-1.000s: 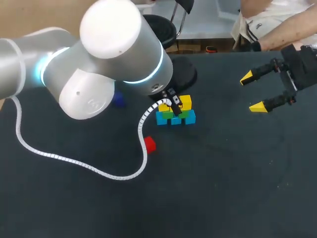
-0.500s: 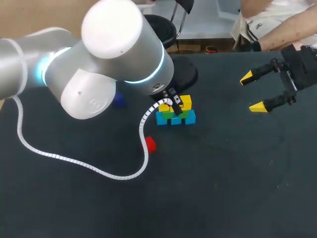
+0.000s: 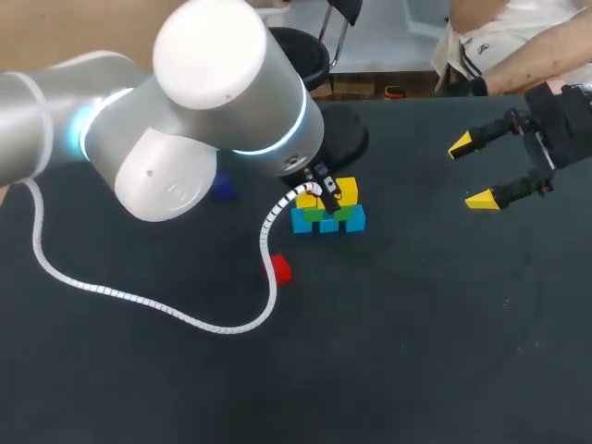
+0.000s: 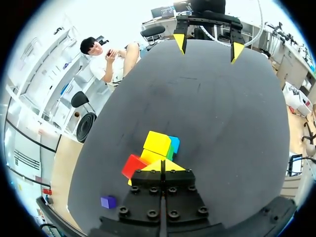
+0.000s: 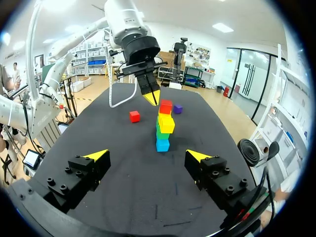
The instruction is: Place the blue cubes, place green cubes on the blue cubes, place the yellow cubes on the green cubes, then place the red cubes on the yellow cubes, and place purple cube on the red cubes.
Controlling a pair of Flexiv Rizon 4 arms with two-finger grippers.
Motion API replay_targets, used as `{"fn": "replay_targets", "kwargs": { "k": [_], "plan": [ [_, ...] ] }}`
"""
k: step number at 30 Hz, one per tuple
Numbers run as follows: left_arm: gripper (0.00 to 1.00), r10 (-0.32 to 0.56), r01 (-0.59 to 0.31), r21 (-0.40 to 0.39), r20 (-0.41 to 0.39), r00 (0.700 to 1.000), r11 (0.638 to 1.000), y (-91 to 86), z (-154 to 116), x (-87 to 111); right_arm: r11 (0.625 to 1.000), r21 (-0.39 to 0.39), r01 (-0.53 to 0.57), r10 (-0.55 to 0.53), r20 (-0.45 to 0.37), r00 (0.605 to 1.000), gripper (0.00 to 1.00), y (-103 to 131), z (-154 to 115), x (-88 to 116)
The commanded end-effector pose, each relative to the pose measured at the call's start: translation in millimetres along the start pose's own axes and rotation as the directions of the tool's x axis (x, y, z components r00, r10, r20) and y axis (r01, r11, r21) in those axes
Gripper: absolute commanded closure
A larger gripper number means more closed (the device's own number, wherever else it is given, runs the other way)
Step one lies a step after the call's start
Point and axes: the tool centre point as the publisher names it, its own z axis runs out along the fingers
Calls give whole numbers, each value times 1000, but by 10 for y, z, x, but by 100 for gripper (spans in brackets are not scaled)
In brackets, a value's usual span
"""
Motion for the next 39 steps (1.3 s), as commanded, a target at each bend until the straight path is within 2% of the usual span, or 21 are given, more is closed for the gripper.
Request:
{"fn": "replay_targets", "kwargs": {
  "k": [1, 39],
  "plan": [
    [100, 2, -2, 2, 1, 1000, 1000, 11, 21, -21, 1000, 1, 1, -1, 1, 1000, 0, 1, 2, 3],
    [100, 3, -4, -18, -15, 1000, 1000, 154, 122, -40, 1000, 1, 1, -1, 1, 1000, 0, 1, 2, 3]
  ]
}}
